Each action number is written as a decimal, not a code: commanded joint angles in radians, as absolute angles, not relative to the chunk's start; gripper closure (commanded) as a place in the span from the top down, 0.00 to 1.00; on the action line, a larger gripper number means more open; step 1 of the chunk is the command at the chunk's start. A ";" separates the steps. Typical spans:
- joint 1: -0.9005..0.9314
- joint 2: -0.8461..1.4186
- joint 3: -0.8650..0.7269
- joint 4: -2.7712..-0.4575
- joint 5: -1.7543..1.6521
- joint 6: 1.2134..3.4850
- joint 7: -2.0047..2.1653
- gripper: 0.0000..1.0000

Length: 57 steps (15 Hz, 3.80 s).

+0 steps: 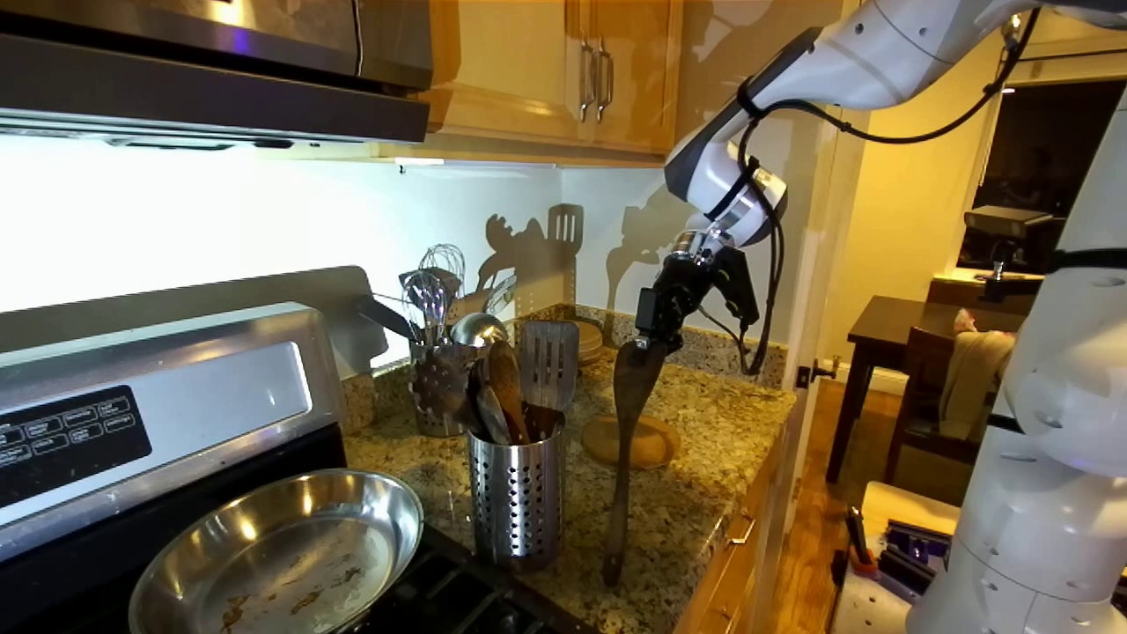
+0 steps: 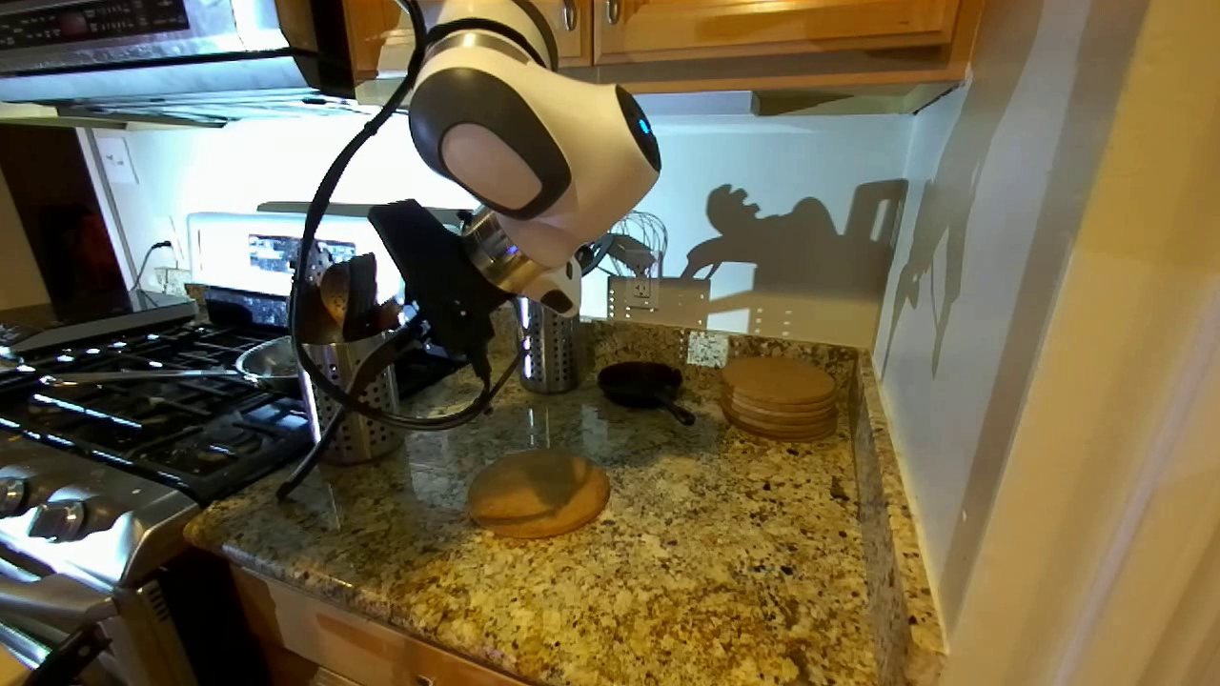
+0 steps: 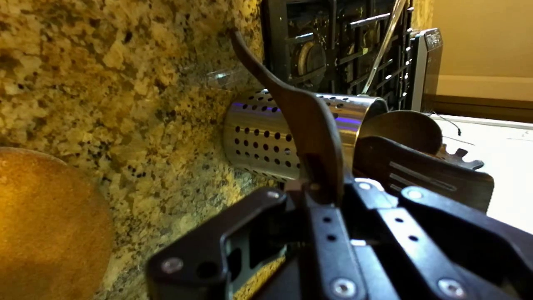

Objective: Pick up the wooden spoon from the utensil holder and put it on the countertop.

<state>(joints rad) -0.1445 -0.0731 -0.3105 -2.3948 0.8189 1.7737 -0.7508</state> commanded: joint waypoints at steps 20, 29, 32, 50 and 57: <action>-0.323 0.429 -0.278 -2.043 0.874 1.624 -0.838 0.04; -0.340 0.580 -0.260 -1.960 0.912 1.757 -0.790 0.05; -0.352 0.614 -0.240 -1.942 0.926 1.803 -0.781 0.05; -0.329 0.626 -0.189 -1.807 0.926 1.992 -0.664 0.40; -0.307 0.573 -0.193 -1.892 0.853 2.232 -0.642 0.84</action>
